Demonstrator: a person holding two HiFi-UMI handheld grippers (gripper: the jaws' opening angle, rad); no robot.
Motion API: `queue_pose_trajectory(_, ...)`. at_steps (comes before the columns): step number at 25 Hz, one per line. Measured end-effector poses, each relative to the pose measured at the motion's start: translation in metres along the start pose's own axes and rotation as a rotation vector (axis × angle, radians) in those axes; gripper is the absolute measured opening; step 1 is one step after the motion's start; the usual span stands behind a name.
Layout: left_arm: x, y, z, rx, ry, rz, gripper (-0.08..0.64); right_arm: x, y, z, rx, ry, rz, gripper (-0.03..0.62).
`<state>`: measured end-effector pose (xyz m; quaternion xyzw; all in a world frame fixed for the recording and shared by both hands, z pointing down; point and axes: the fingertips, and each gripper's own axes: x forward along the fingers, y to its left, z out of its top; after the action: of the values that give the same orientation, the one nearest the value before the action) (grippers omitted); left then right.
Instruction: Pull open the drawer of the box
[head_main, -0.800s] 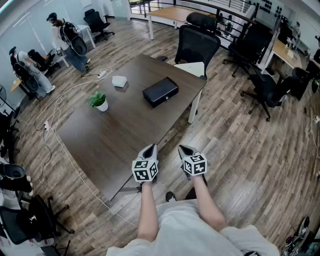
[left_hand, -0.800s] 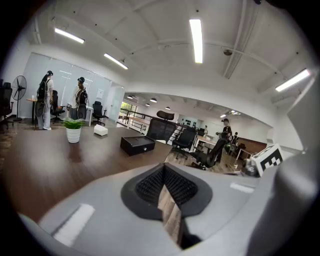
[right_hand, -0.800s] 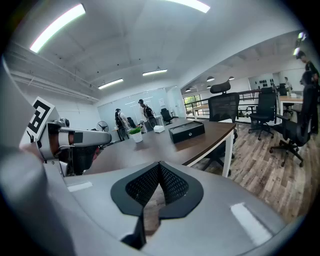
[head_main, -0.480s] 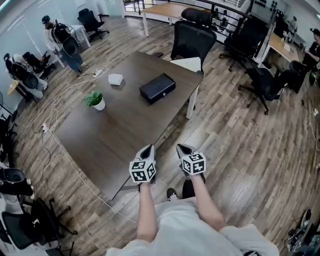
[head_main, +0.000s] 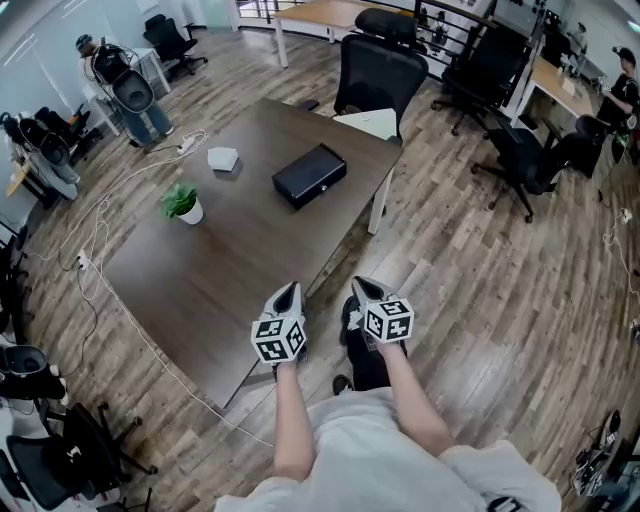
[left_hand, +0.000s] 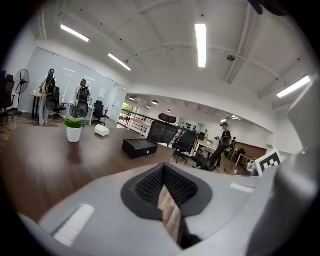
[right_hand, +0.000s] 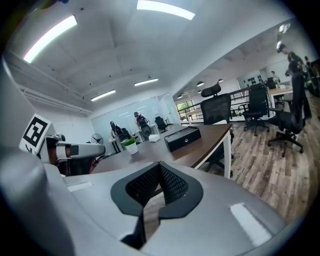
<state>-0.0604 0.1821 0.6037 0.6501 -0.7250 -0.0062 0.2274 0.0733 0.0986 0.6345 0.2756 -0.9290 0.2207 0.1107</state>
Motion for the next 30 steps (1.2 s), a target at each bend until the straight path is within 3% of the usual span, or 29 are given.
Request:
queue_pose_trajectory(17, 0.128, 0.056, 0.059, 0.057, 0.06, 0.011, 0.054, 0.13, -0.051, 0.078, -0.009, -0.025, 0.031, 0.002)
queue_pose_trajectory(30, 0.245, 0.093, 0.111, 0.121, 0.125, 0.025, 0.054, 0.246, -0.089, 0.14, -0.166, 0.047, 0.071, 0.002)
